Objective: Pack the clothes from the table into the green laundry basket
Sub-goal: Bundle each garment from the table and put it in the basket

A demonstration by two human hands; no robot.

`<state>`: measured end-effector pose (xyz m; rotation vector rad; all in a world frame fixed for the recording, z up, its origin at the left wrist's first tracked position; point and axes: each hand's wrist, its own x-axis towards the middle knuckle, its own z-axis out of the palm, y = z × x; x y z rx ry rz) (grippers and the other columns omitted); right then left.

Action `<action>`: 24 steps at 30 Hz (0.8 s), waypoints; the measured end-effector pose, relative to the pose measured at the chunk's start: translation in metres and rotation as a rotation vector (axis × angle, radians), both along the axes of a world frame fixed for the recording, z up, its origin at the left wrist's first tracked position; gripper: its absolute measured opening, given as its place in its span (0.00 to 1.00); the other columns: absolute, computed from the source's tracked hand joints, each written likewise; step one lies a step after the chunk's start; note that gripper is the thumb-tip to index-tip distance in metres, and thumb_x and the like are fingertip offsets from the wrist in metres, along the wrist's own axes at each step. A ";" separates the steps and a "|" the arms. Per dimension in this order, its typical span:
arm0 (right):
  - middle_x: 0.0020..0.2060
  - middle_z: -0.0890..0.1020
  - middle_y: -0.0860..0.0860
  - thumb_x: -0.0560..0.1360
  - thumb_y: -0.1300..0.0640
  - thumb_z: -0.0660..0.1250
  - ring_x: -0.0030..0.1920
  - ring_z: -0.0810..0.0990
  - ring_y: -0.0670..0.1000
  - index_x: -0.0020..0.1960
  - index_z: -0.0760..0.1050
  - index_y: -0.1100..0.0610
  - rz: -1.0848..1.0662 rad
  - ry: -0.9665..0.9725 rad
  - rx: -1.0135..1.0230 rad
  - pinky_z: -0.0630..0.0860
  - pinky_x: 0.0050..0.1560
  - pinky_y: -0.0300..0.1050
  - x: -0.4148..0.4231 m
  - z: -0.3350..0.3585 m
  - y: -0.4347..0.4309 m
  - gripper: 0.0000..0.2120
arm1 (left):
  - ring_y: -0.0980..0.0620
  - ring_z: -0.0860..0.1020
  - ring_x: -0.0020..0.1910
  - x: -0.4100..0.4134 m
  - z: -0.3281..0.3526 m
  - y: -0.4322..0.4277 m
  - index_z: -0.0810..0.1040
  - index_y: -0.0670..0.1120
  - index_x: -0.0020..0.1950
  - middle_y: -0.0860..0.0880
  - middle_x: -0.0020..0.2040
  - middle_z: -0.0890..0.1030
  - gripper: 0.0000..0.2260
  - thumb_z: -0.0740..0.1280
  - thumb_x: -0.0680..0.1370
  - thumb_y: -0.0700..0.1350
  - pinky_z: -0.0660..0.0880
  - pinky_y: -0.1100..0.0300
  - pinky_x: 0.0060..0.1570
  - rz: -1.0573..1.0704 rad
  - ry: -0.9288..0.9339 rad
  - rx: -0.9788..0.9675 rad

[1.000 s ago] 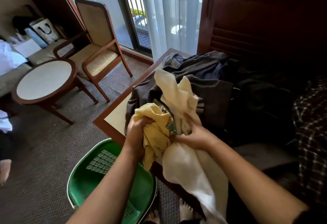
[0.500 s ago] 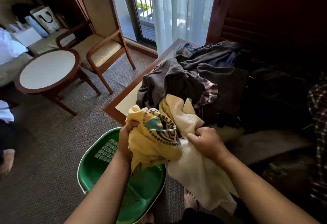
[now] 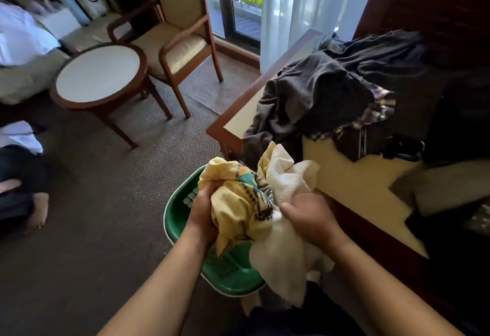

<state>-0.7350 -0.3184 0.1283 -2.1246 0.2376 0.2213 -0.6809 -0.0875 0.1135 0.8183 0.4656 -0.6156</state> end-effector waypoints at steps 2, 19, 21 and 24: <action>0.20 0.73 0.49 0.70 0.51 0.69 0.23 0.67 0.45 0.23 0.70 0.57 -0.007 0.025 0.018 0.65 0.26 0.45 -0.003 -0.004 0.014 0.20 | 0.34 0.77 0.67 -0.001 -0.006 0.012 0.77 0.38 0.70 0.33 0.68 0.77 0.30 0.66 0.78 0.59 0.71 0.39 0.71 0.053 -0.023 0.067; 0.21 0.70 0.47 0.68 0.41 0.64 0.25 0.66 0.44 0.24 0.68 0.56 0.014 0.097 -0.052 0.65 0.30 0.49 -0.016 -0.024 0.071 0.22 | 0.44 0.80 0.61 -0.019 -0.034 0.052 0.71 0.52 0.74 0.47 0.68 0.78 0.18 0.63 0.84 0.50 0.74 0.42 0.65 -0.136 0.078 0.606; 0.20 0.69 0.46 0.69 0.44 0.65 0.25 0.66 0.45 0.24 0.66 0.55 0.030 0.085 -0.057 0.63 0.29 0.49 -0.017 -0.024 0.077 0.22 | 0.42 0.79 0.61 -0.030 -0.032 0.050 0.74 0.54 0.70 0.47 0.66 0.78 0.16 0.63 0.83 0.55 0.74 0.37 0.64 -0.274 0.093 0.585; 0.20 0.67 0.46 0.69 0.44 0.65 0.25 0.65 0.45 0.23 0.64 0.56 0.046 0.054 -0.064 0.61 0.29 0.48 -0.017 -0.023 0.086 0.22 | 0.40 0.81 0.59 -0.042 -0.031 0.047 0.79 0.56 0.62 0.46 0.63 0.80 0.13 0.63 0.82 0.59 0.78 0.40 0.58 -0.399 0.093 0.499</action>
